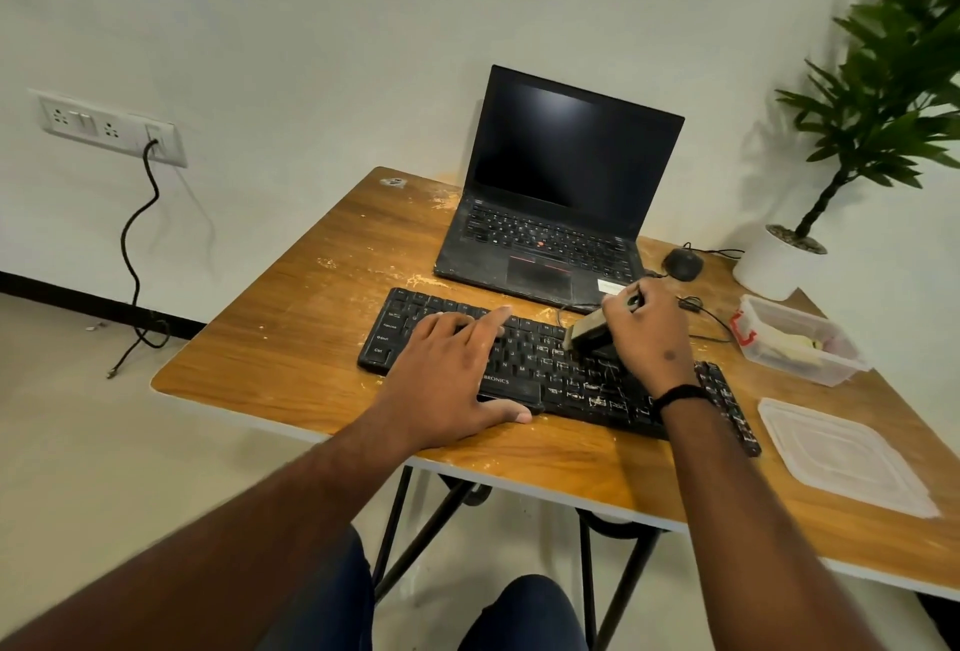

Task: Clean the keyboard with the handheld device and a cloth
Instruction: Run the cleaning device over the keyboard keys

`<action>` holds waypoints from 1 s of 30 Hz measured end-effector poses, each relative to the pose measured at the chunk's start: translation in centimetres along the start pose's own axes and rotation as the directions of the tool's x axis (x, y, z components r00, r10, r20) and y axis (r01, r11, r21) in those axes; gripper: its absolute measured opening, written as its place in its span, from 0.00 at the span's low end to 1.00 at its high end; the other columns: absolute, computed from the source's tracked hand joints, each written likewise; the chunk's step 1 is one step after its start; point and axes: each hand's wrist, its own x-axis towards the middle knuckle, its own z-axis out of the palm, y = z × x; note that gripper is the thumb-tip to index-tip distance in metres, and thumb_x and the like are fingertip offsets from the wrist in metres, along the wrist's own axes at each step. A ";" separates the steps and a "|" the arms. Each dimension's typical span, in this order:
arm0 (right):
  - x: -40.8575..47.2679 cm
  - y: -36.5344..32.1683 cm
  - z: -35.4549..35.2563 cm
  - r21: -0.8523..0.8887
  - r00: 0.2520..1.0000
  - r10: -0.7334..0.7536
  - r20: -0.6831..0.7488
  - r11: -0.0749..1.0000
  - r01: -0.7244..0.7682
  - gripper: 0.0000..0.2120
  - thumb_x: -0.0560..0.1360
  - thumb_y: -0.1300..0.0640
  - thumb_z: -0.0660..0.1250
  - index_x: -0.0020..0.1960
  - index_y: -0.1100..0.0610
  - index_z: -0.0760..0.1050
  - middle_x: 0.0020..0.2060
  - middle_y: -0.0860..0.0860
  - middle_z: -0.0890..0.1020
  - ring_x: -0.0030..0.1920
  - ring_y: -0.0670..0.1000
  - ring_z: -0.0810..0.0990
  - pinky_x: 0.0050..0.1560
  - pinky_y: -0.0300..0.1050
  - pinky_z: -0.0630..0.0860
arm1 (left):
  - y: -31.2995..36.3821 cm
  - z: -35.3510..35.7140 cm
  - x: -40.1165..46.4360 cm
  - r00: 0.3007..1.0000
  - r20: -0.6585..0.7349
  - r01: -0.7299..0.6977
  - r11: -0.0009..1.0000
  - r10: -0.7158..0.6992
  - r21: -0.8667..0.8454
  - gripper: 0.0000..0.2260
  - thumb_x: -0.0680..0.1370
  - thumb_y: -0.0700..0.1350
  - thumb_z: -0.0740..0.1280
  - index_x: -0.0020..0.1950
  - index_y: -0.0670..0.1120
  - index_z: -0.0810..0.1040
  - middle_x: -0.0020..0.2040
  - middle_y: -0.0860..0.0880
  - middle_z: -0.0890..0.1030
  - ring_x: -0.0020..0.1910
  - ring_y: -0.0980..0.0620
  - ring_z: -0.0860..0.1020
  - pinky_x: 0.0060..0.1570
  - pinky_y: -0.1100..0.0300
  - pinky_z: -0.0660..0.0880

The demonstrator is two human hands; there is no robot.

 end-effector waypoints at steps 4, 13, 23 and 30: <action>0.1 0.1 -0.6 0.128 0.980 -0.010 0.197 0.992 -0.016 0.08 0.77 0.54 0.67 0.47 0.59 0.75 0.43 0.54 0.80 0.44 0.53 0.80 0.42 0.51 0.80 | 0.0 0.0 -0.1 1.000 0.004 0.000 1.000 0.000 0.011 0.52 0.69 0.80 0.58 0.82 0.52 0.45 0.73 0.53 0.72 0.72 0.51 0.65 0.77 0.51 0.55; 0.2 -0.3 -0.6 0.097 0.968 -0.019 0.250 0.995 -0.005 0.08 0.77 0.54 0.67 0.46 0.60 0.75 0.43 0.55 0.80 0.46 0.56 0.81 0.44 0.55 0.82 | 0.0 -0.1 0.0 1.000 0.003 0.002 1.000 -0.002 0.002 0.52 0.68 0.80 0.59 0.82 0.52 0.46 0.73 0.53 0.72 0.73 0.51 0.65 0.77 0.51 0.55; 0.3 -1.3 -0.4 0.116 0.951 -0.034 0.308 0.993 -0.002 0.09 0.76 0.56 0.68 0.47 0.62 0.76 0.42 0.56 0.81 0.45 0.57 0.81 0.42 0.48 0.78 | 0.0 0.1 0.0 1.000 -0.004 0.004 1.000 -0.004 0.010 0.52 0.69 0.79 0.60 0.82 0.52 0.46 0.73 0.53 0.72 0.72 0.51 0.65 0.76 0.51 0.56; -0.2 -1.7 0.9 0.106 0.974 -0.037 0.224 0.994 0.013 0.06 0.78 0.54 0.66 0.45 0.57 0.74 0.43 0.52 0.79 0.46 0.52 0.80 0.37 0.43 0.77 | -0.2 0.3 0.0 1.000 -0.015 -0.003 1.000 0.004 0.018 0.52 0.69 0.80 0.59 0.82 0.52 0.46 0.73 0.53 0.72 0.72 0.51 0.65 0.76 0.51 0.58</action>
